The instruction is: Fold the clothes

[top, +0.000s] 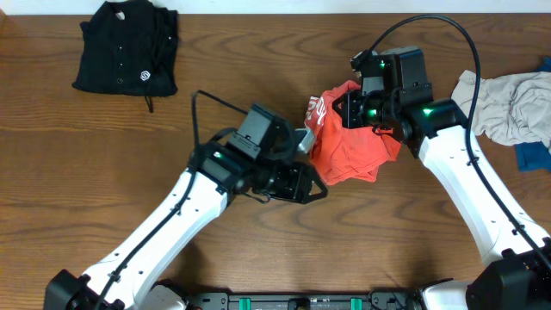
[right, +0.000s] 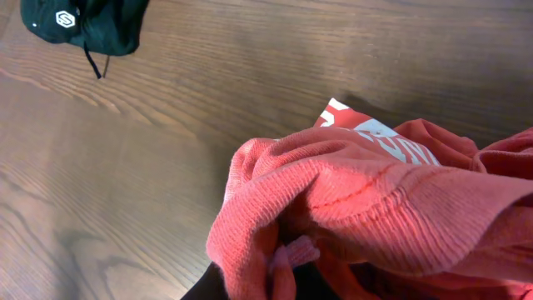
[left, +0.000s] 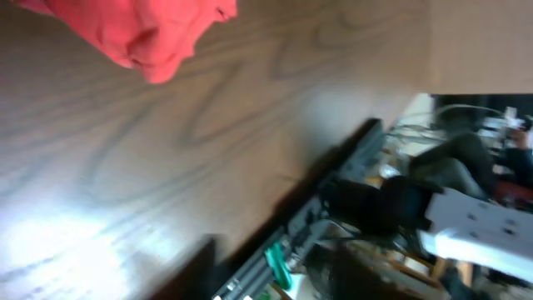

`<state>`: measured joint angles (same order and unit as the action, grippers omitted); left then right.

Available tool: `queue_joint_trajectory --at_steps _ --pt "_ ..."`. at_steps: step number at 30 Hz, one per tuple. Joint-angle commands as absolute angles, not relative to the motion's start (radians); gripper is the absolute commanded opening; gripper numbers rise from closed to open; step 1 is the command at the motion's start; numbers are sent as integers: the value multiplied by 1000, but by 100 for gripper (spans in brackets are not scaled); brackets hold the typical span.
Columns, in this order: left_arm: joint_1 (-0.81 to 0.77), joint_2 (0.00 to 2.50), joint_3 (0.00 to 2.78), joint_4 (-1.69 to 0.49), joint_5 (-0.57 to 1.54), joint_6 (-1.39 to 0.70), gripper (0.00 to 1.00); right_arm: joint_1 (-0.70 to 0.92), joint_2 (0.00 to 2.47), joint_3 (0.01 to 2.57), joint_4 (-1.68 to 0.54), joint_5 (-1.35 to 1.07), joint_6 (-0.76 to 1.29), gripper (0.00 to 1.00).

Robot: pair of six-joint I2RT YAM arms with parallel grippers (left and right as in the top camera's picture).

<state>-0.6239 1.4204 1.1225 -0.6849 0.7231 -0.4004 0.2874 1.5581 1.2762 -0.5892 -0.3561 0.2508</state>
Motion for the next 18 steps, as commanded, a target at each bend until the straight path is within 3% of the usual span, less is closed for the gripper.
queue_joint_trajectory --at_steps 1,12,18 --pt "-645 1462 1116 -650 591 -432 6 295 1535 1314 -584 -374 241 8" --pt "-700 1715 1116 -244 581 -565 6 295 1535 1360 -615 -409 276 6" --pt "-700 1789 1116 -138 537 -612 6 295 1535 1360 -648 -409 276 5"
